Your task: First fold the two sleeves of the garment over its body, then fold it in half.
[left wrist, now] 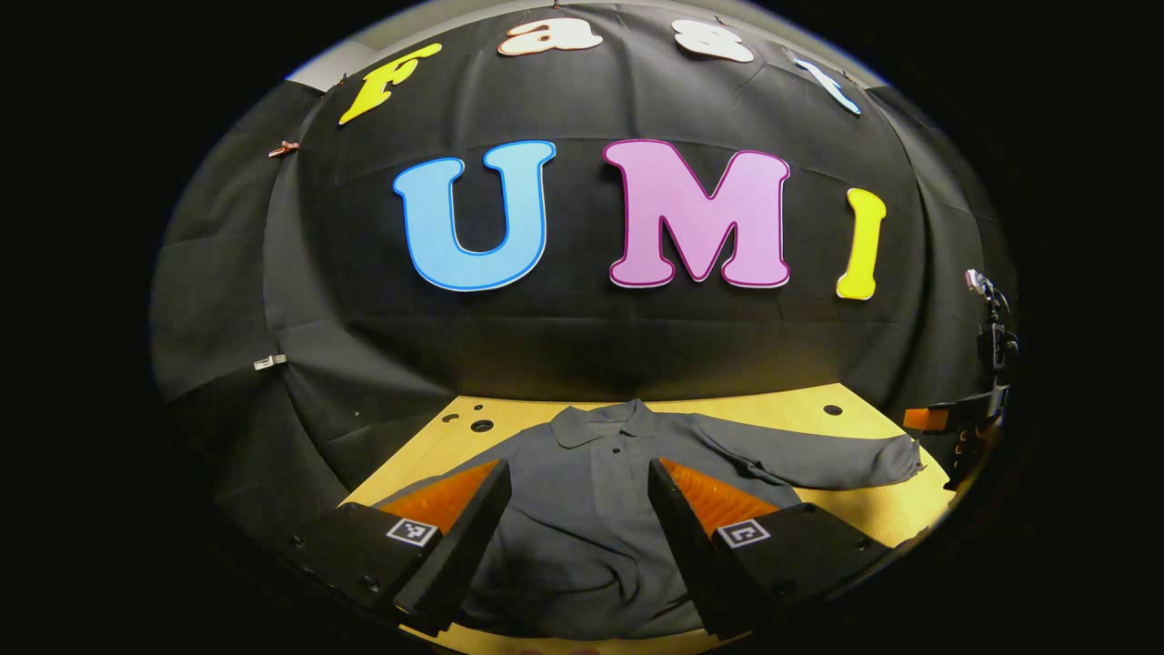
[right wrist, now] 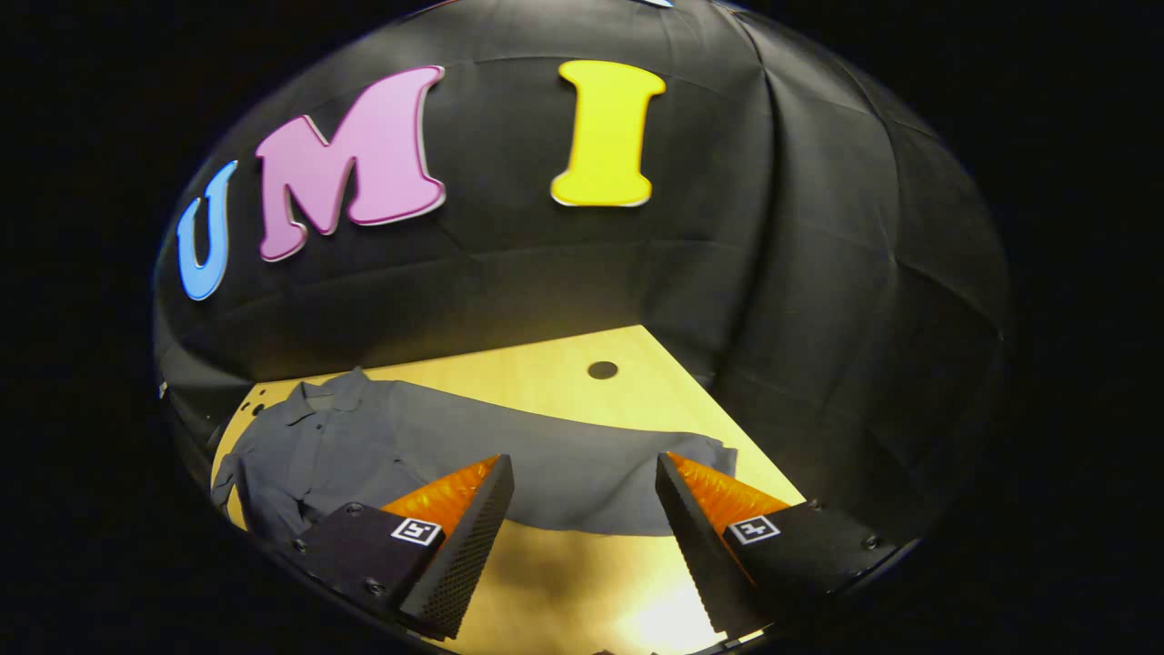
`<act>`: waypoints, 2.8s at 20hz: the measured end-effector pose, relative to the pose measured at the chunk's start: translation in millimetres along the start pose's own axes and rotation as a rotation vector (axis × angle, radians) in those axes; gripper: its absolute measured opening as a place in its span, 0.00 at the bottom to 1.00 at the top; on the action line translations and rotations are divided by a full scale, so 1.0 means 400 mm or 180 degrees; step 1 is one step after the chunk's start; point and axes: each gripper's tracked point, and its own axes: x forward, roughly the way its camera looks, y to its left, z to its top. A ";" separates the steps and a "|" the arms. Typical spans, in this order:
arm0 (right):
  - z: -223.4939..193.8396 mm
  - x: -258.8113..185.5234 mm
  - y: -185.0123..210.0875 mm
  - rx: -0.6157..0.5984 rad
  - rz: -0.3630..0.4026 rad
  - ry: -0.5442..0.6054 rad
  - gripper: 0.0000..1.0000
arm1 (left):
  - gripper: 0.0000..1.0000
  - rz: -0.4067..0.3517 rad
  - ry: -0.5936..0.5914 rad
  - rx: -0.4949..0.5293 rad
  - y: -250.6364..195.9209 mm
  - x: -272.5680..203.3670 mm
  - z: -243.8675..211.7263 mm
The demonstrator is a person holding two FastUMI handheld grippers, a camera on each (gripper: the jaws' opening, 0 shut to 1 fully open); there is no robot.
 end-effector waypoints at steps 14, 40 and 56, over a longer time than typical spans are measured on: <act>-0.214 0.220 -0.240 0.0361 -0.0681 0.0868 0.98 | 0.95 0.0040 0.0260 0.0147 -0.003 0.047 -0.031; -0.285 0.290 -0.237 0.0566 -0.0438 0.1289 0.12 | 0.98 0.0103 0.0370 0.0181 0.004 0.043 -0.039; 0.072 0.220 0.165 -0.0085 0.0365 0.0687 0.07 | 0.98 0.0612 0.0412 -0.0179 0.215 -0.056 -0.069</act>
